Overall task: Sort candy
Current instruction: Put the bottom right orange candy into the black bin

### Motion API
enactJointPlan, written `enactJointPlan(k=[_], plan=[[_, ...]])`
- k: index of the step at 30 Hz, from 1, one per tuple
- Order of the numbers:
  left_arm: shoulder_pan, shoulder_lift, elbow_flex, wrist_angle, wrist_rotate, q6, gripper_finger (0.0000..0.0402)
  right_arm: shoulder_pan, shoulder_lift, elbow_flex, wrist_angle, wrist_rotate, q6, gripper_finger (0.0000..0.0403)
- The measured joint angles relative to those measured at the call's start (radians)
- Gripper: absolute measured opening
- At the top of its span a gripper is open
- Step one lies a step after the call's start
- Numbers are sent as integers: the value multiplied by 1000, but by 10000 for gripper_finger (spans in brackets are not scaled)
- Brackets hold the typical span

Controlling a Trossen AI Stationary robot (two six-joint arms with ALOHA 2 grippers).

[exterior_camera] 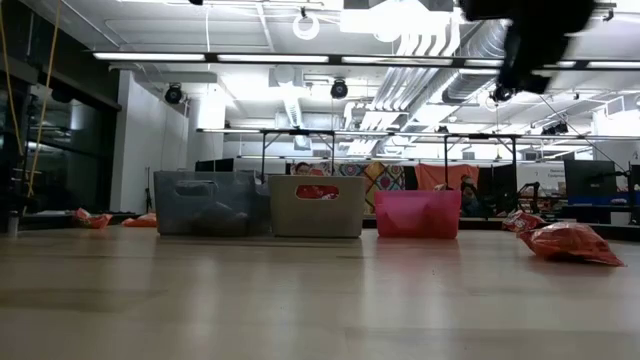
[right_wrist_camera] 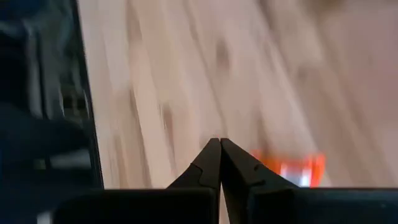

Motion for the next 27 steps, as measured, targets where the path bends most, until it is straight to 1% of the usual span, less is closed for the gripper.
enactJointPlan(k=[2, 4, 8, 10, 12, 15, 19, 21, 24, 27], plan=[[0, -3, 0, 0, 0, 0, 227, -50, 1, 0, 58, -1, -15, 0], [0, -3, 0, 0, 0, -9, 227, -86, 3, 0, 56, -6, -14, 0], [0, -3, 0, -1, 0, -26, 227, -120, 4, 0, -49, -48, 21, 3], [0, -3, 0, -1, 0, -26, 227, -118, 8, 0, -114, -76, 59, 16], [0, -3, 0, -1, 0, -26, 227, -94, 18, 0, -164, -101, 87, 40], [0, -3, 0, -1, 0, -26, 227, -42, 43, 0, -211, -105, 140, 91], [0, -3, 0, -2, 0, -26, 227, 31, 86, 0, -223, -49, 216, 167], [0, -3, 0, -2, 0, -26, 227, 56, 103, -21, -214, -22, 297, 200], [0, -3, 0, -5, 0, -25, 227, 79, 110, -118, -166, -18, 513, 232], [0, -3, 0, -6, 0, -25, 227, 101, 92, -254, 50, -47, 764, 244]])
